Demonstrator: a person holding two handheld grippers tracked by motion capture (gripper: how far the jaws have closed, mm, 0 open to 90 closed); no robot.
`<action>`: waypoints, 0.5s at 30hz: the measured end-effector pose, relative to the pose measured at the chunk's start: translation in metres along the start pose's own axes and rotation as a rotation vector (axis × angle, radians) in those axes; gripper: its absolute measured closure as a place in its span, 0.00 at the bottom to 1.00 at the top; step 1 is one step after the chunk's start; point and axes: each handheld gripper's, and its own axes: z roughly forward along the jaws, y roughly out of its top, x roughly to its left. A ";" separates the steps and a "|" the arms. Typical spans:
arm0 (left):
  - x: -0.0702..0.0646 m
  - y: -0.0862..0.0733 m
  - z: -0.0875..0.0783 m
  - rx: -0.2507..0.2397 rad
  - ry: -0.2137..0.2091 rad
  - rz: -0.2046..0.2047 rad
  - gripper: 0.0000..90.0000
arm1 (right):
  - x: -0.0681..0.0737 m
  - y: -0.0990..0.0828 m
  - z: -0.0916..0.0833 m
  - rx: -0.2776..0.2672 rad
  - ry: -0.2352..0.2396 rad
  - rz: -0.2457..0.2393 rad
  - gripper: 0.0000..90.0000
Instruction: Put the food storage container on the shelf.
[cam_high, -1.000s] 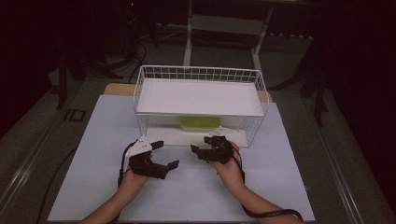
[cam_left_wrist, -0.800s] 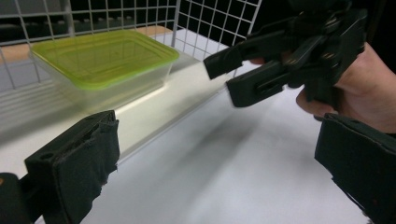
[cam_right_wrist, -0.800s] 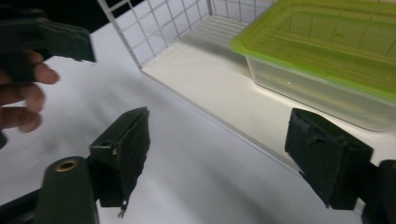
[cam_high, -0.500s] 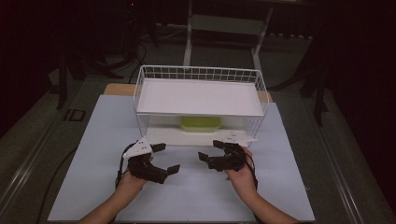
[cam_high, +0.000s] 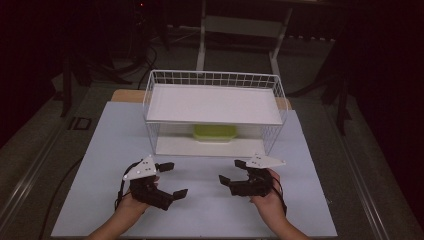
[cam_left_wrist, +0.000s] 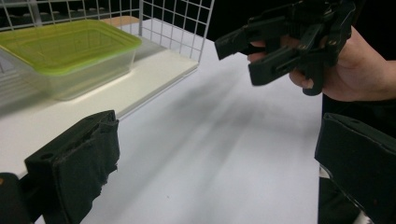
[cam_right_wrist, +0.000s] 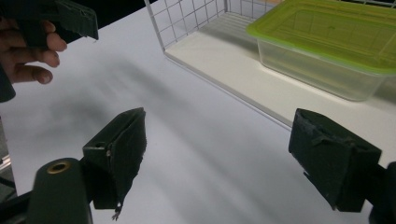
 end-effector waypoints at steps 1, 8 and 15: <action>-0.001 -0.003 -0.001 0.001 -0.008 -0.001 0.01 | 0.000 -0.001 -0.002 -0.003 0.006 0.002 0.21; -0.004 -0.014 -0.003 0.013 -0.012 0.012 0.01 | 0.000 -0.015 -0.010 0.002 -0.003 -0.016 0.22; -0.005 -0.021 -0.002 0.020 -0.018 0.031 0.01 | -0.002 -0.022 -0.016 0.011 -0.014 -0.035 0.22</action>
